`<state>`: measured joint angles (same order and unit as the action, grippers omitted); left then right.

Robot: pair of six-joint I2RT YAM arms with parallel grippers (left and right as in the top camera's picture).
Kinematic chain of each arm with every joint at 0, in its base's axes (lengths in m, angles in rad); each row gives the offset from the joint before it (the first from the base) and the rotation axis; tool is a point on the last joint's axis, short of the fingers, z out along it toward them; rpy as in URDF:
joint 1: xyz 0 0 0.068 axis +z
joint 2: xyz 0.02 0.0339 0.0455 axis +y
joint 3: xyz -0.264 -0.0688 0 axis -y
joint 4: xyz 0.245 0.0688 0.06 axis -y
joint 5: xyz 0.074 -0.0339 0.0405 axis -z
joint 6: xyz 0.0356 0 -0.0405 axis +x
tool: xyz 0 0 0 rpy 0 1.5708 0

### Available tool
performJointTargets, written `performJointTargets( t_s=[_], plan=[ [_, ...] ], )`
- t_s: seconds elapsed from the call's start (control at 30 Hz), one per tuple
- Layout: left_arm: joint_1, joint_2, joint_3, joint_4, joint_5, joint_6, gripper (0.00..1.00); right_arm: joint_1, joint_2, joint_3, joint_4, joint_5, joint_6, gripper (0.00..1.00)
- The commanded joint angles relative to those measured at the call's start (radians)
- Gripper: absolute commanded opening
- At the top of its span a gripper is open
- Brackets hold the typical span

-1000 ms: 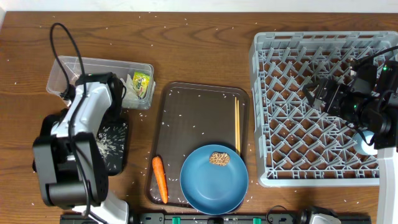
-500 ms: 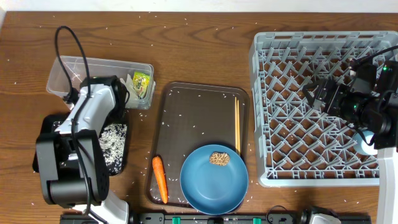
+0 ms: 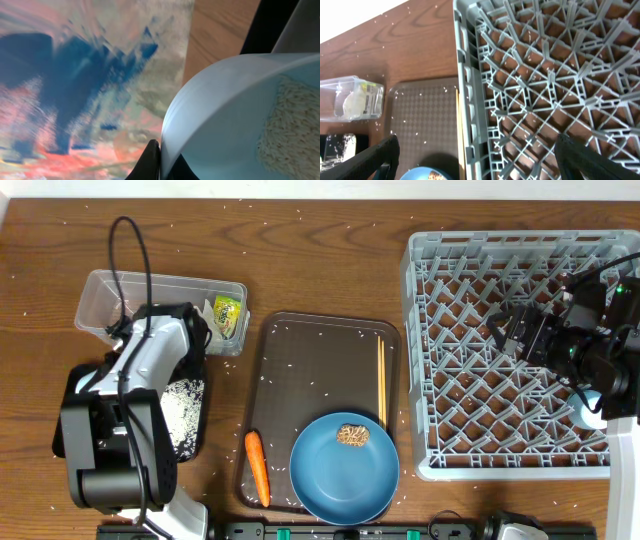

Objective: Sort waste into correct bins and load items into the dishwasher rack
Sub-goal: 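Tip the white bowl over the black tray to pour out the rice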

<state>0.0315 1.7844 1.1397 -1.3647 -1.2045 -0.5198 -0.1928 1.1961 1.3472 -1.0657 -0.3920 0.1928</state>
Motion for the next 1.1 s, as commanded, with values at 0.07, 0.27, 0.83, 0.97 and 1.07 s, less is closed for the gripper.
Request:
performJointTargets(
  t_s=[0.07, 0.27, 0.83, 0.97, 1.07],
  plan=[
    [-0.026, -0.005, 0.019, 0.028, 0.035, -0.06, 0.06, 0.01, 0.002, 0.006, 0.023, -0.002, -0.003, 0.92],
    [-0.013, -0.007, 0.011, 0.088, -0.008, -0.007, 0.06, 0.01, 0.002, 0.006, 0.018, -0.002, -0.003, 0.92],
    [-0.002, -0.035, 0.03, 0.137, 0.0, 0.112, 0.06, 0.01, 0.002, 0.006, 0.035, -0.001, -0.003, 0.92],
    [-0.021, -0.042, 0.029, 0.146, 0.006, 0.065, 0.06, 0.01, 0.002, 0.006, 0.037, -0.001, -0.003, 0.92],
    [-0.017, -0.035, 0.029, 0.094, 0.014, 0.202, 0.06, 0.01, 0.001, 0.006, 0.031, -0.001, -0.003, 0.92]
  ],
)
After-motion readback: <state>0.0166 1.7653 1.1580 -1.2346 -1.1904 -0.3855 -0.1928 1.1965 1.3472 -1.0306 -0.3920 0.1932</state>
